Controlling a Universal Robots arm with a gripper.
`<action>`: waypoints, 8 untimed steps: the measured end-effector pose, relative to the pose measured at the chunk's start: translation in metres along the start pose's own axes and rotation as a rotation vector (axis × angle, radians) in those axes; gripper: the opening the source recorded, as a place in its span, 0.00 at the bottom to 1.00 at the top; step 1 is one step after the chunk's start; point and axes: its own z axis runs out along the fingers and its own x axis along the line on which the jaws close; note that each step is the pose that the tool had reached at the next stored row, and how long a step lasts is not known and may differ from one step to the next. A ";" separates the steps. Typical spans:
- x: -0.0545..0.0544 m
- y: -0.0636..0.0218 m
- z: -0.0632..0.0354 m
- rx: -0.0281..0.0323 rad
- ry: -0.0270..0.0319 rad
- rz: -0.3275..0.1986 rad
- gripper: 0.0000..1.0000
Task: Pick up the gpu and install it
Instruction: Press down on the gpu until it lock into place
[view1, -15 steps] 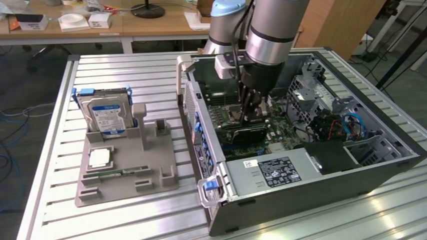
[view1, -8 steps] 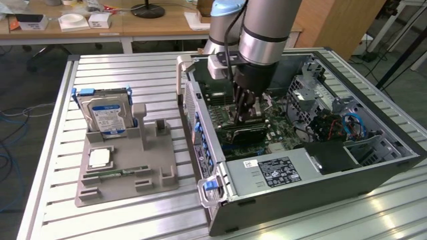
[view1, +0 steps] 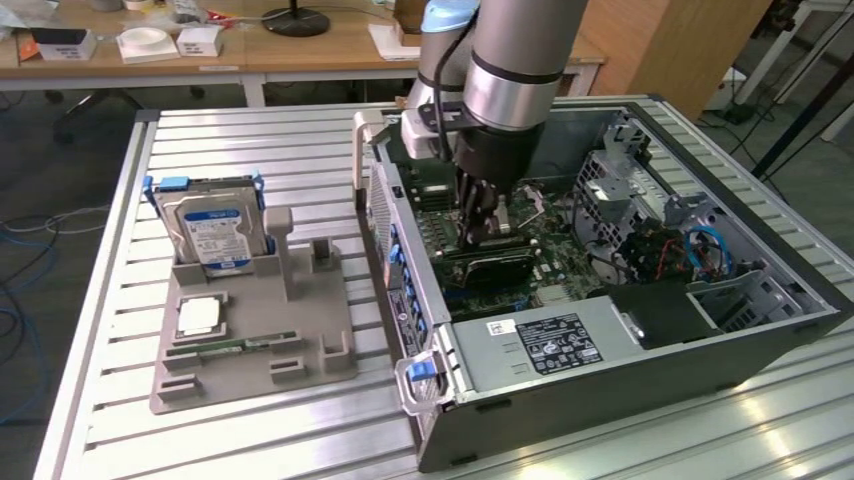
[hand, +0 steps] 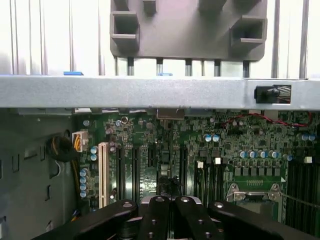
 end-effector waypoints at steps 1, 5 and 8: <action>0.000 -0.0001 0.0012 -0.0001 -0.0029 0.000 0.11; 0.000 -0.0064 0.0080 -0.0001 -0.0054 0.000 0.11; -0.001 -0.0180 0.0150 -0.0003 -0.0054 0.000 0.11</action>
